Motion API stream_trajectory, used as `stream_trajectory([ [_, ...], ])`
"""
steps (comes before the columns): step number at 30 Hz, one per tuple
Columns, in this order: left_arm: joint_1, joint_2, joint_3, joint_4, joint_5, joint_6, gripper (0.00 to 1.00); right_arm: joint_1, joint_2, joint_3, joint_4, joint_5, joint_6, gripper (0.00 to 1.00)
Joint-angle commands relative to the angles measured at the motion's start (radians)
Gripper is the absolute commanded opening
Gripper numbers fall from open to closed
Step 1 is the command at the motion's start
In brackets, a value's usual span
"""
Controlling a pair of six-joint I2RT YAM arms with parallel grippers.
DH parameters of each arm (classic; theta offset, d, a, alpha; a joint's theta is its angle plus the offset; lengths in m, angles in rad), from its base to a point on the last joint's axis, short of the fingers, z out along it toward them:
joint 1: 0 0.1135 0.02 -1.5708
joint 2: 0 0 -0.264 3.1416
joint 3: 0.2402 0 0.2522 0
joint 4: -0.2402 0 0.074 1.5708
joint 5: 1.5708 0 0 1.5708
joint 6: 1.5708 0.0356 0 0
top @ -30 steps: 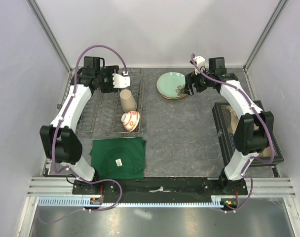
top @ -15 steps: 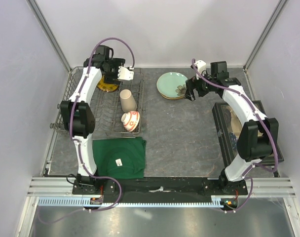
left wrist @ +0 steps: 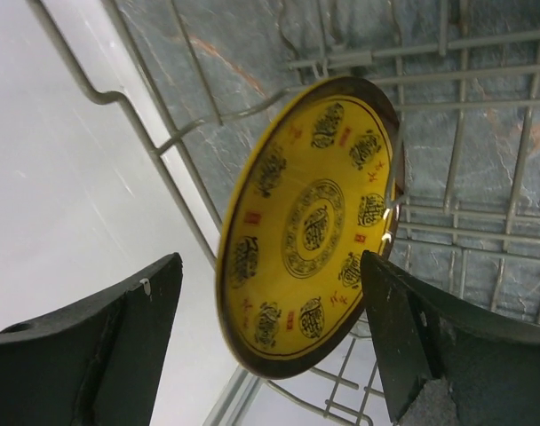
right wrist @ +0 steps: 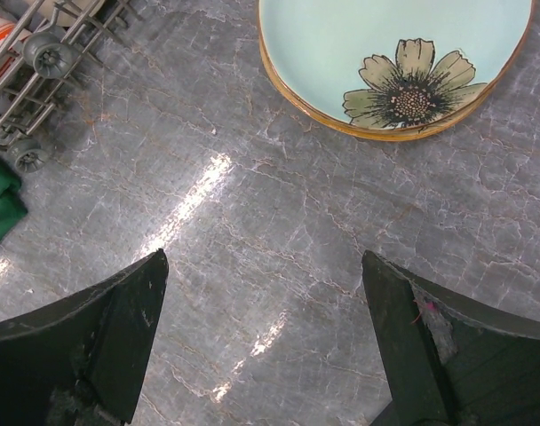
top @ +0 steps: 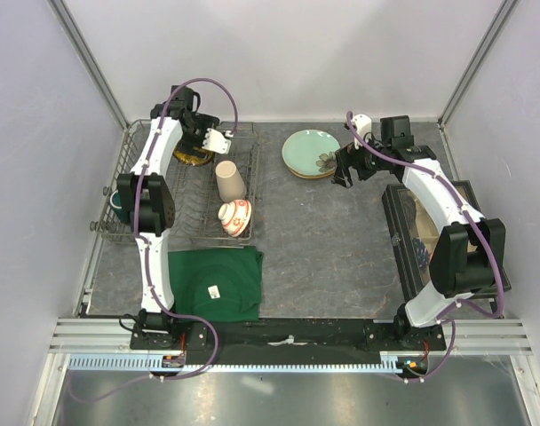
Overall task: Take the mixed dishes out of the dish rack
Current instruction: Pick up the plate from the dish rack.
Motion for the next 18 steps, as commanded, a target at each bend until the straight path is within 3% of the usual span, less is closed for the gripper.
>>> stream_trajectory([
  [1,0.002,0.017,0.048,-0.023,-0.016,0.069,0.85,-0.004,-0.007,-0.004,0.014,-0.038,-0.006,0.98],
  [5,0.002,0.029,0.054,-0.021,-0.022,0.073,0.75,-0.004,-0.001,-0.01,0.015,-0.046,0.001,0.98],
  [11,0.002,0.043,0.068,-0.017,-0.03,0.069,0.49,-0.003,-0.015,-0.017,0.015,-0.041,0.004,0.98],
  [18,0.002,0.034,0.065,-0.01,-0.037,0.062,0.29,-0.004,-0.019,-0.024,0.017,-0.038,0.005,0.98],
])
